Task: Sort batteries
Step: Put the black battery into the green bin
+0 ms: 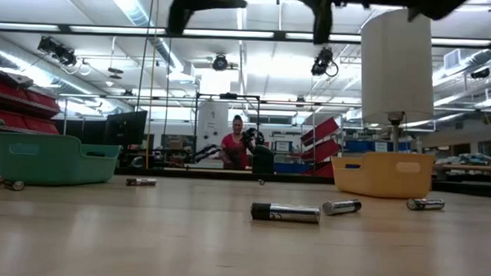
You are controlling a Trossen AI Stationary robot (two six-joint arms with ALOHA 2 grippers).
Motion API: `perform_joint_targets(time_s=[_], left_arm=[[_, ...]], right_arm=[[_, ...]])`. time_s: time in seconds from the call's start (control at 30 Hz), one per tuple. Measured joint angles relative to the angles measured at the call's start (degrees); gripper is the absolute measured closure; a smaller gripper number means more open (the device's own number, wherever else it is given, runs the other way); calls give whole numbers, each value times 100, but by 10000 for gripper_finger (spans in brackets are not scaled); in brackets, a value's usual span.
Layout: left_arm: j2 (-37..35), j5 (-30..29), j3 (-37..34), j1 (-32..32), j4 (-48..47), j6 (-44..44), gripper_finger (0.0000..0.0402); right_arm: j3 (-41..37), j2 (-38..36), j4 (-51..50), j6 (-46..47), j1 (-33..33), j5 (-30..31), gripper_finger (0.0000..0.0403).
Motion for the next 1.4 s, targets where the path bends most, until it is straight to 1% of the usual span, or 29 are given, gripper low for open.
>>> perform_joint_targets(time_s=[0.03,0.17,0.27,0.4,0.47,0.57,0.73,0.9,1.0,1.1,1.17,1.23,1.4], left_arm=[[82,89,0,53,196,65,262],[329,147,0,197,829,96,261],[374,143,0,258,1116,263,257],[377,167,4,266,1475,823,243],[377,298,11,266,1640,994,231],[377,316,13,264,1672,1106,216],[377,151,15,264,1787,1146,214],[383,53,14,263,2008,1314,241],[381,-14,9,255,2057,1416,282],[369,-36,4,249,2038,1366,345],[366,-6,4,240,2047,1354,342],[366,-24,2,242,1971,1293,342],[359,-244,2,252,1790,1096,343]], right_arm=[[164,66,45,-4,-55,-24,352],[883,360,24,-221,-139,-339,352],[1385,605,-367,-310,-142,-608,352],[1903,908,-1057,-476,-142,-796,352],[2043,1051,-1154,-581,-142,-823,352],[2170,1191,-1128,-605,-142,-923,352],[2174,1233,-1291,-607,-142,-949,352],[2185,1206,-1480,-642,-127,-966,352],[2189,1204,-1516,-673,-92,-954,352],[2191,1202,-1579,-724,-60,-952,352],[2208,1196,-1653,-723,-33,-964,352],[2206,1196,-1784,-633,-29,-966,331],[2178,1124,-1957,-579,-67,-964,242]])
